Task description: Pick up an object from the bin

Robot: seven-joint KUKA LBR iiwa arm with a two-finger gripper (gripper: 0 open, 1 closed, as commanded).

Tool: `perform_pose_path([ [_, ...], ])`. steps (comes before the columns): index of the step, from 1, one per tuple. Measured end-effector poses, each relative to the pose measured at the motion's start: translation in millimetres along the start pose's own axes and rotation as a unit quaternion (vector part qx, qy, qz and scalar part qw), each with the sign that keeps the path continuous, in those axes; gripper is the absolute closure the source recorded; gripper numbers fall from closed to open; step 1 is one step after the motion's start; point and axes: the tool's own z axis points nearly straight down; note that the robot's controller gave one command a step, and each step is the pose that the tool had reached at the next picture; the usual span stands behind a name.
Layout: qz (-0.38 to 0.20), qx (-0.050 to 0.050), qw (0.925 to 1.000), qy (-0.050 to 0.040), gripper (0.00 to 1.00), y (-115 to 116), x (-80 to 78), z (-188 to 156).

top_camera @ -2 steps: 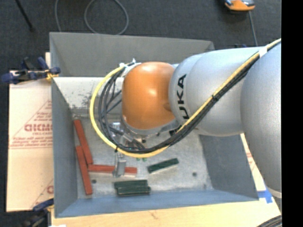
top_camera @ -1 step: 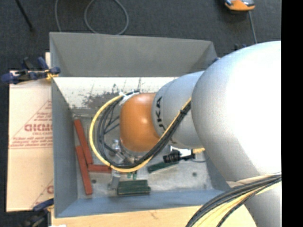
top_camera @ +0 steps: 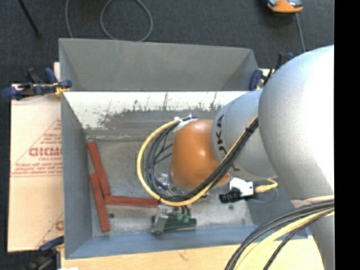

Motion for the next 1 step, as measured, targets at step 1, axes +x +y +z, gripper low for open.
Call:
perform_pose_path([
  [1,-0.001,-0.002,1.0000,-0.0013,1.00,4.3,-0.4,-0.1],
])
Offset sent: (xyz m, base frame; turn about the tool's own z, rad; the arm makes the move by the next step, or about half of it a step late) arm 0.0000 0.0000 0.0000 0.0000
